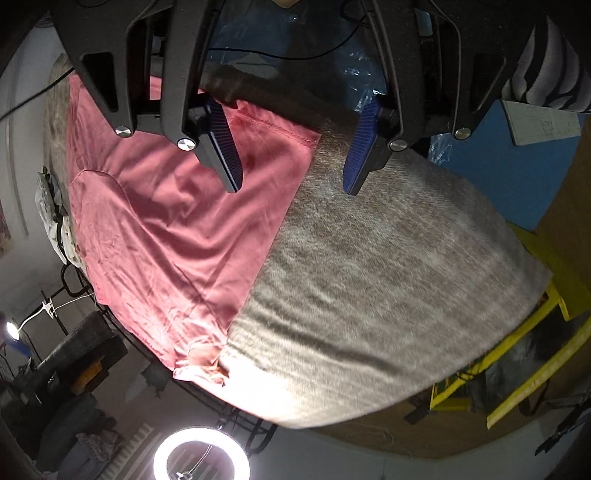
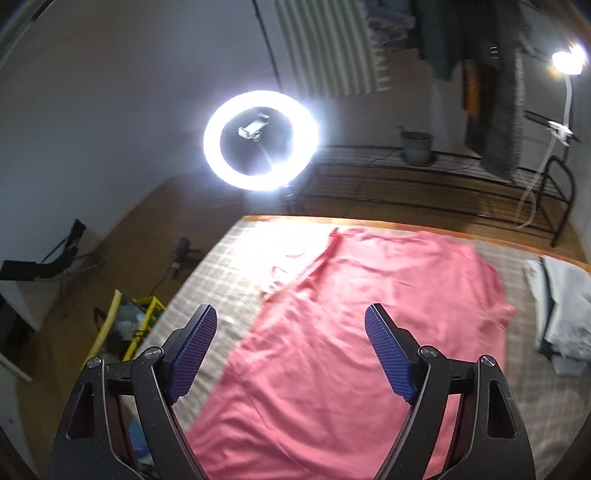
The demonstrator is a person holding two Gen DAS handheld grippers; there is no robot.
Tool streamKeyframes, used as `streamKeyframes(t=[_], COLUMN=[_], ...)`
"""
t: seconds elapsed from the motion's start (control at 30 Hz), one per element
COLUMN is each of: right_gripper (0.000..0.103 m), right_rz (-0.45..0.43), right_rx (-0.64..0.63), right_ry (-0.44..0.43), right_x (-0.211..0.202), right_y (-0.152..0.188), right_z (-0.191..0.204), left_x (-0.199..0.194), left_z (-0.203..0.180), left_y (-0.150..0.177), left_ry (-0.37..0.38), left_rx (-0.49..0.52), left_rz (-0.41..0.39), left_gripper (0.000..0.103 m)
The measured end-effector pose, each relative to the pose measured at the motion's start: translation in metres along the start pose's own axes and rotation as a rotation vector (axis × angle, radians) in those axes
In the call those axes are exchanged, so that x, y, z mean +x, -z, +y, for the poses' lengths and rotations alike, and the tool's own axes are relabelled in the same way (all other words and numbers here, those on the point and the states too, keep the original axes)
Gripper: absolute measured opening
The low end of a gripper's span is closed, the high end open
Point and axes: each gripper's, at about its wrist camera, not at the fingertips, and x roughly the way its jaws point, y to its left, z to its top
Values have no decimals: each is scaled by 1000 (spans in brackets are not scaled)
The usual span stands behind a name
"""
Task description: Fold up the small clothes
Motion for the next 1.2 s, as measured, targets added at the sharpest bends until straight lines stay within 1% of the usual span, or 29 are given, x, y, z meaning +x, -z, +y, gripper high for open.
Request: streamKeyframes(t=[0.07,0.1,0.17,0.23,0.33,0.37,0.4,0.43,0.47,0.5,0.53,0.6,0.67,0.77,0.83,0.93,1.0,1.07,1.13,1.17,1.2], right_gripper=[82,82,82,82,82,82,82,82,82,82,82,82,82,82,81,77,70,69,65,58,46], right_rz=[23,30,60,86,122,137,154,170,188,205,220,243,267,292,312,344,370,367,364,357,351], right_rx=[-6,-13,-32,-46,-62,-62,-60,-58,-57,-57,-58,-61,-61,-60,-68,-93,-100,-138,-179,-195,-198], right_ry=[-5,3,19,38,45,43,42,44,46,49,55,69,88,105,120,161,169,187,213,220,213], right_x=[25,36,71,105,151,168,187,204,222,240,256,283,310,342,360,376,384,385,386,385,385], right_y=[-16,-21,-34,-44,-54,-57,-60,-60,-61,-60,-59,-59,-58,-57,-58,-55,-53,-53,-54,-54,-55], right_z=[7,10,15,19,26,28,29,29,30,31,31,32,31,28,30,28,26,29,34,35,38], left_x=[8,11,19,19,22,23,24,25,26,27,28,30,31,32,32,33,34,34,33,33,31], left_z=[3,4,6,4,-2,-5,-7,-9,-11,-13,-13,-13,-11,-7,-7,-9,-9,-8,-8,-7,-6], left_y=[0,0,0,-1,-2,-2,-1,-1,-1,-1,-1,-3,-5,-6,-6,-7,-7,-8,-6,-6,-4], left_ry=[12,16,19,12,-14,-23,-28,-36,-46,-48,-47,-43,-29,-4,-1,-5,-2,2,5,8,12], left_rx=[-20,-28,-44,-38,1,20,35,51,66,76,83,83,67,39,38,48,45,39,39,38,33], left_rz=[26,38,64,56,48,45,43,42,37,34,37,35,37,42,40,37,36,36,35,35,35], left_gripper=[58,57,51,51,50,47,40,36,31,20,14,6,5,2,2,1,1,1,0,0,0])
